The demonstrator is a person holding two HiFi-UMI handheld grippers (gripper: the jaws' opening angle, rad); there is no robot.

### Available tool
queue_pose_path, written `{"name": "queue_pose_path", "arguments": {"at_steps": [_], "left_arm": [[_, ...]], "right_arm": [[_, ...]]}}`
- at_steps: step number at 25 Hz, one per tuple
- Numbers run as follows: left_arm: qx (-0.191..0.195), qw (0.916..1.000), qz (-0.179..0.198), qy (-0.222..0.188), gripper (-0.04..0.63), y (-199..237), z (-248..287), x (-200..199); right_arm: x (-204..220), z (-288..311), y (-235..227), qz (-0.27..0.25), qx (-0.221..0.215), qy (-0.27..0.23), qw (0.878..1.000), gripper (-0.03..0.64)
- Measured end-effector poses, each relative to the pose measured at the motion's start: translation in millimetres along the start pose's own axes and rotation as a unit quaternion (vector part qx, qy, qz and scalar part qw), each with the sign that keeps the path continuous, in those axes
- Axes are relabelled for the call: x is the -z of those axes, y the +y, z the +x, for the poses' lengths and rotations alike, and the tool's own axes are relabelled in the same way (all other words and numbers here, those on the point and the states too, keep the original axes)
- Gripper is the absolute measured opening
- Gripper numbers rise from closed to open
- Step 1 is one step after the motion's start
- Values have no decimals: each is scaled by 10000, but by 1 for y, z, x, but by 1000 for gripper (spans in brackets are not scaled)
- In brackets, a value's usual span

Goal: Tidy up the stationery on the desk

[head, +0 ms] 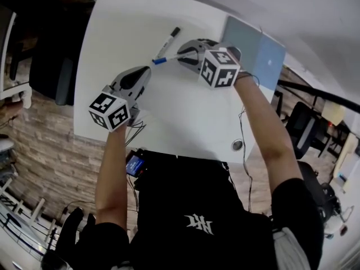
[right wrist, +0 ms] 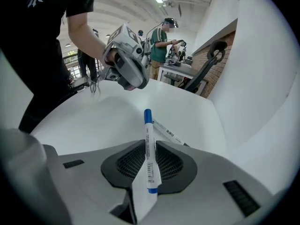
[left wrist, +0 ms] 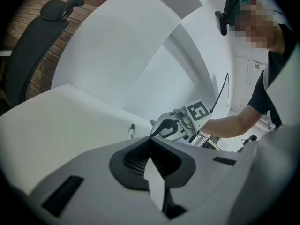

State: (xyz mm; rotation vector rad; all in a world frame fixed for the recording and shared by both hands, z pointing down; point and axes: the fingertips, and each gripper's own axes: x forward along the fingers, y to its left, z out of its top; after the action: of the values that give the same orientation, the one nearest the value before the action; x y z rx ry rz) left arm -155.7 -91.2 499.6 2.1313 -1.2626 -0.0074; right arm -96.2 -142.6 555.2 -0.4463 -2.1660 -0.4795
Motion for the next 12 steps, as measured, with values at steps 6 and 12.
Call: {"name": "queue_pose_path", "arguments": {"at_steps": [6, 12], "left_arm": [[135, 9999, 69, -25, 3, -7, 3, -10], [377, 9991, 179, 52, 3, -19, 15, -19]], "right_arm": [[-5, -39, -20, 1294, 521, -844, 9866, 89], [-1, -80, -42, 3019, 1038, -1996, 9264, 89]]}}
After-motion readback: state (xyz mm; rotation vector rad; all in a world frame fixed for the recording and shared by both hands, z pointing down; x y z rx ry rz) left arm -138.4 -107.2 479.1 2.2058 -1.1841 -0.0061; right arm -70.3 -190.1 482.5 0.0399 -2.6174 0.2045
